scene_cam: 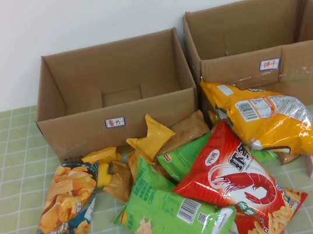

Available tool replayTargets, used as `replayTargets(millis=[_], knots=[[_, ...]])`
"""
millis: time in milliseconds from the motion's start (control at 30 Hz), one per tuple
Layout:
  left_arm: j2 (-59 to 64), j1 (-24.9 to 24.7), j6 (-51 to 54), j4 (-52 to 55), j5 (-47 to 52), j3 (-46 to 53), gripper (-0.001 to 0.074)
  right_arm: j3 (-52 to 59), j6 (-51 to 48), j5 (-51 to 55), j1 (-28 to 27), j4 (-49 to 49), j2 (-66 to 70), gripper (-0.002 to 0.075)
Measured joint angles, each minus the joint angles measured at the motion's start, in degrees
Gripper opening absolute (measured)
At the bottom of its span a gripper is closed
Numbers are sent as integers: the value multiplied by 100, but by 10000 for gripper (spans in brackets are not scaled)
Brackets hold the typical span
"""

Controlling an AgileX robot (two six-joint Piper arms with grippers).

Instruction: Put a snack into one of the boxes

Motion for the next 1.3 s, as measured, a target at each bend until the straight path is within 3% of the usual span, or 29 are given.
replayTargets(millis=[333, 533, 667, 800, 867, 933, 1067, 1300], knots=[[0, 0, 0, 0, 0, 0, -1, 0, 28, 0, 0, 136, 0, 9], [0, 0, 0, 0, 0, 0, -1, 0, 28, 3, 0, 893, 0, 9], [0, 0, 23, 0, 0, 0, -1, 6, 110, 36, 0, 1938, 0, 9], [0, 0, 195, 342, -151, 10, -1, 58, 583, 116, 0, 3799, 0, 9], [0, 0, -104, -34, -313, 21, -1, 58, 696, 130, 0, 4639, 0, 9], [0, 0, -983, -1115, -601, 21, -1, 58, 765, 111, 0, 5202, 0, 9], [0, 0, -1979, -2967, -990, 21, -1, 58, 653, -48, 0, 5436, 0, 9], [0, 0, -2255, -4192, -1197, 21, -1, 58, 273, 4, 0, 5569, 0, 9]])
